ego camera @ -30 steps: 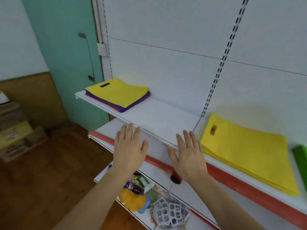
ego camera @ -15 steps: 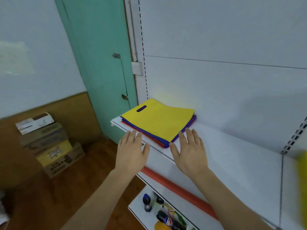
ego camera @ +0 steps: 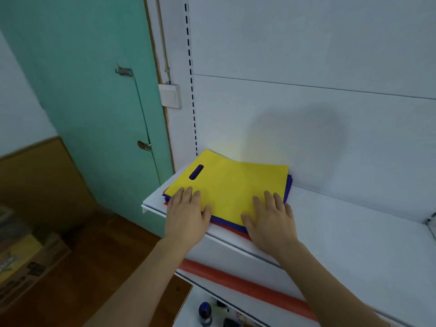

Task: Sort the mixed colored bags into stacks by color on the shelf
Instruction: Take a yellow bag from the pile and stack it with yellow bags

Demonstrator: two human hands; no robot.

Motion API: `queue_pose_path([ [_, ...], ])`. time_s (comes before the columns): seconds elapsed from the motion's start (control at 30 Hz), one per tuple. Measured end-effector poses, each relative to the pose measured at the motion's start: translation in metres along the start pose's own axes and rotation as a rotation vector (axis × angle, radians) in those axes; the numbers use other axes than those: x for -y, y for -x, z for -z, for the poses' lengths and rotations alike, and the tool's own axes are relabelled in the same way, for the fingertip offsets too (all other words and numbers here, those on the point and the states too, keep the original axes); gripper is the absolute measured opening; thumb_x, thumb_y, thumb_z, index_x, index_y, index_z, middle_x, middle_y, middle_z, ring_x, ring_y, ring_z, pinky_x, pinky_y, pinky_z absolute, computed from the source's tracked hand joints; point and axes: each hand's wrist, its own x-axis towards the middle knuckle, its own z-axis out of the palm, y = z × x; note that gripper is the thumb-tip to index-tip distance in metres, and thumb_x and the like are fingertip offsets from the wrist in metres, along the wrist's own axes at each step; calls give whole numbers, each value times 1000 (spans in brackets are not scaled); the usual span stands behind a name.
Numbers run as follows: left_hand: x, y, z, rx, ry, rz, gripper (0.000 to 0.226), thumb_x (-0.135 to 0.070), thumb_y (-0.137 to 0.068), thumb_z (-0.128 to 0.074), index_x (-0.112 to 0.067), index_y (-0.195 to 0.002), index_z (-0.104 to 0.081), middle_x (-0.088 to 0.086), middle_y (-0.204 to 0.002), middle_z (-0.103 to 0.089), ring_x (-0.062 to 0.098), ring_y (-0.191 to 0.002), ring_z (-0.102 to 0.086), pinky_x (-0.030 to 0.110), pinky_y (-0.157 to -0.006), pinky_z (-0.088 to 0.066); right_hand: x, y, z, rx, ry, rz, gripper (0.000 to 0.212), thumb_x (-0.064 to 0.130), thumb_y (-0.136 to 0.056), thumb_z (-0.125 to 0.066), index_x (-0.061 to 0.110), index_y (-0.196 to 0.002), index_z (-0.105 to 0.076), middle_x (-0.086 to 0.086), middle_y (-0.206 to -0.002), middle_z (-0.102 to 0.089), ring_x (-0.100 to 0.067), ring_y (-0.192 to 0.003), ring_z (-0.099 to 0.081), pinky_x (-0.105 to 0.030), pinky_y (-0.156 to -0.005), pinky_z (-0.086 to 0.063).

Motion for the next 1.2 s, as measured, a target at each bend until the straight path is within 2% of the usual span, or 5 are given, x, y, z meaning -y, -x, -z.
queue_pose_path([
  [0.2,22,-32,-15,57,-97,-136,86,-71,-100,-21,-12,-161,-33,15,-170,-24,33,-159,-12,53,-129,-9,15,9,-2,24,22,-167,56,61,-106,-30,35,-153,-44,-3,-168,-28,-32,-157,-17,-54,-124,-23],
  [0.37,10,-27,-21,34,-73,-278,68,-59,-104,-24,-14,-144,-56,9,-150,-54,32,-145,-38,53,-123,-24,12,19,7,-55,-55,-418,38,46,-103,-49,22,-126,-68,-11,-151,-48,-37,-139,-41,-48,-108,-46],
  [0.67,15,-36,-16,-43,35,-294,55,-65,-95,-43,-23,-118,-70,10,-135,-57,35,-134,-40,52,-112,-34,-1,9,18,-175,-420,-691,62,25,-95,-63,10,-152,-42,-16,-129,-64,-40,-118,-60,-48,-95,-52],
  [0.8,12,-35,-20,54,-25,-270,58,-65,-102,-30,-28,-140,-53,24,-162,-35,46,-153,-20,63,-125,-9,-8,9,20,-217,-361,-669,31,22,-101,-56,14,-128,-68,-12,-107,-74,-37,-99,-65,-45,-83,-56],
  [1.2,-4,-26,-18,58,162,-422,56,-39,-110,-42,-22,-159,-22,9,-162,-37,28,-149,-33,45,-120,-35,-24,-7,21,-145,-480,-730,23,32,-91,-65,10,-85,-63,-13,-93,-67,-31,-82,-64,-37,-68,-53],
])
